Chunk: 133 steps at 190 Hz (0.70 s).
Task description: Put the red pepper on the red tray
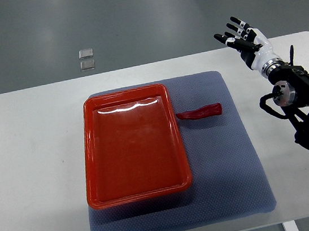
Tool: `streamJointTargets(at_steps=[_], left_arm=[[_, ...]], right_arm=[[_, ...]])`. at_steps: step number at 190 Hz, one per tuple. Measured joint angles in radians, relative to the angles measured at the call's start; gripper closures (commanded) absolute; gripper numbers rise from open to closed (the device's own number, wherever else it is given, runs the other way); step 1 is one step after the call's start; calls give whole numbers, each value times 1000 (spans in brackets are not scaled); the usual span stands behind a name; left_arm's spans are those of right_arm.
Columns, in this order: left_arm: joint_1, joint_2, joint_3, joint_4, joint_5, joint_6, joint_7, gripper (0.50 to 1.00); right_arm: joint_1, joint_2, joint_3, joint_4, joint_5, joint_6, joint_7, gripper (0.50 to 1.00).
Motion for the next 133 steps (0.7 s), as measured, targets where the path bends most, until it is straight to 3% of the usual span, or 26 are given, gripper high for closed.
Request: streamJointTargets(at_steps=[133], left_arm=[[0, 0, -1, 0, 0, 0, 0, 500]], right_arm=[[1, -22, 2, 8, 0, 16, 2, 585]])
